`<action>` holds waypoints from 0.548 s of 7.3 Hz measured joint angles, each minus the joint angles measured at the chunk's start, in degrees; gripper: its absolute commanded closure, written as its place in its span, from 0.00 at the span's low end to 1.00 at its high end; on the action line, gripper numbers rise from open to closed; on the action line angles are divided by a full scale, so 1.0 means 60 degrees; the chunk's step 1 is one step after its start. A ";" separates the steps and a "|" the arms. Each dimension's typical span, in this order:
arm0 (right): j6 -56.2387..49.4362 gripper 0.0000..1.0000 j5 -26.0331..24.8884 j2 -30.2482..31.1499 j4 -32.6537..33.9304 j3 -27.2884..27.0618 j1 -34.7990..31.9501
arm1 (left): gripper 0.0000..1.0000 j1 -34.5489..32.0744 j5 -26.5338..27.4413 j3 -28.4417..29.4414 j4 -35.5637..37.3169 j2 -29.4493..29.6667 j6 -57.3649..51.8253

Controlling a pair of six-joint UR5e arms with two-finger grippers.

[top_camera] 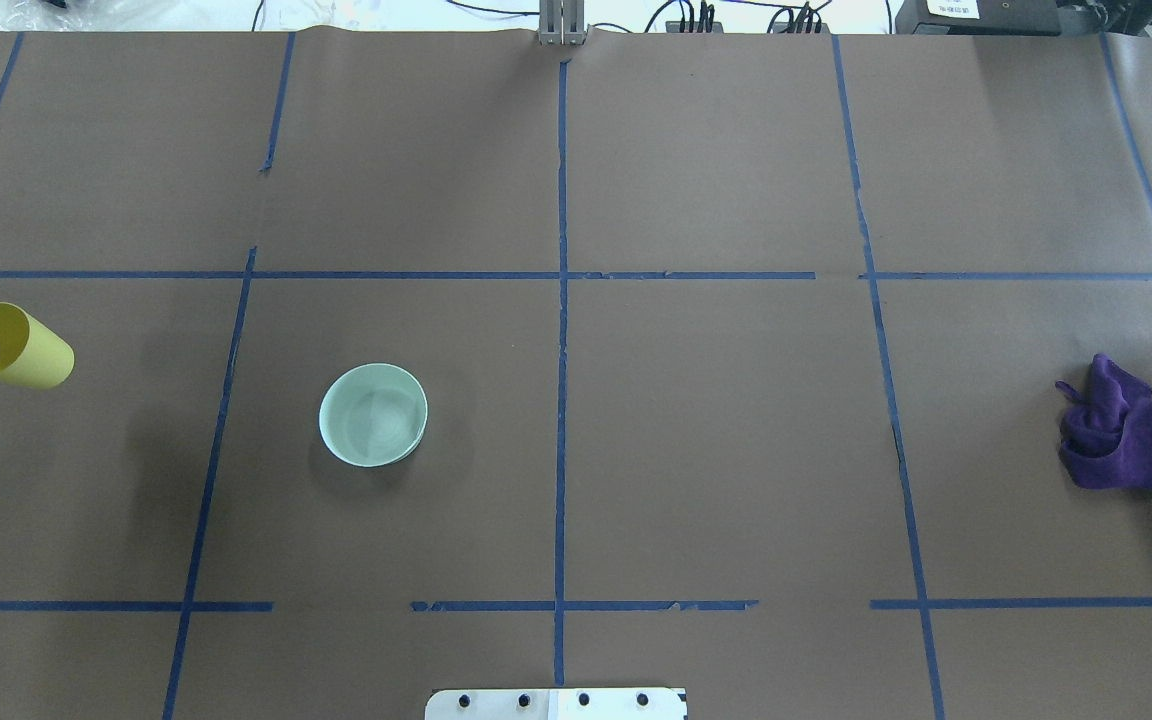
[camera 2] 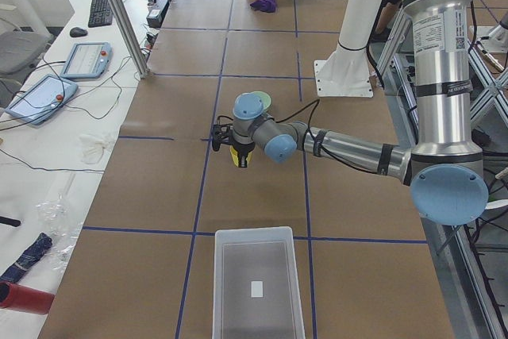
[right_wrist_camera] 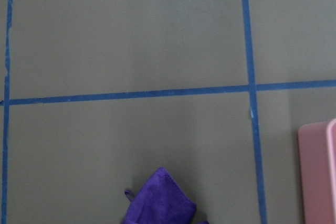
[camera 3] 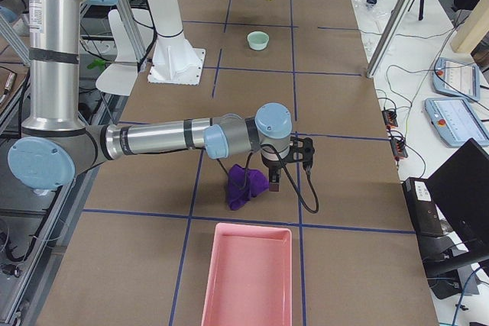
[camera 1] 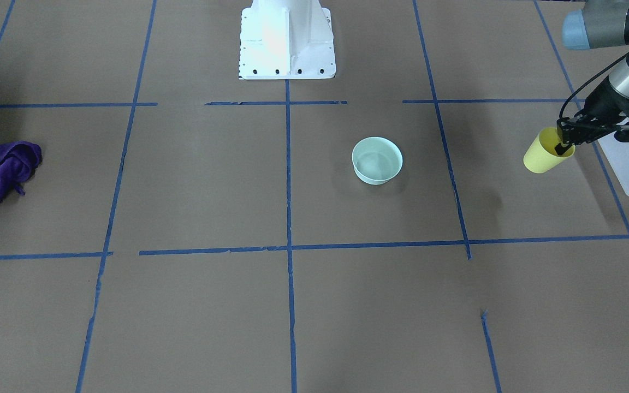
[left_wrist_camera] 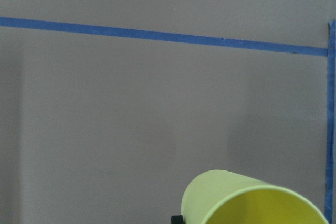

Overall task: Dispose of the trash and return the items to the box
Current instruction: 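Carry the yellow cup to the clear bin while the right gripper grasps the purple cloth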

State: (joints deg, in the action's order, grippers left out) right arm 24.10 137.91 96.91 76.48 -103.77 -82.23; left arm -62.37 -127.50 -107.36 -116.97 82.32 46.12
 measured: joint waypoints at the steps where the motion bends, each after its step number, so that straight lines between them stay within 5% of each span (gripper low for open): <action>1: 0.1393 0.00 -0.0399 0.0390 -0.1348 -0.0049 0.0843 | 1.00 -0.0321 -0.0003 -0.0077 0.0561 0.0217 -0.0568; 4: 0.3477 0.00 -0.1625 0.0995 -0.2993 -0.0024 0.2989 | 1.00 -0.2033 0.0068 -0.0253 0.3590 0.2070 -0.2619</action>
State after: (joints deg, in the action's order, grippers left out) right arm 44.96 128.16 102.88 58.52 -103.92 -64.30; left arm -74.57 -127.10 -108.88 -95.43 94.74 30.41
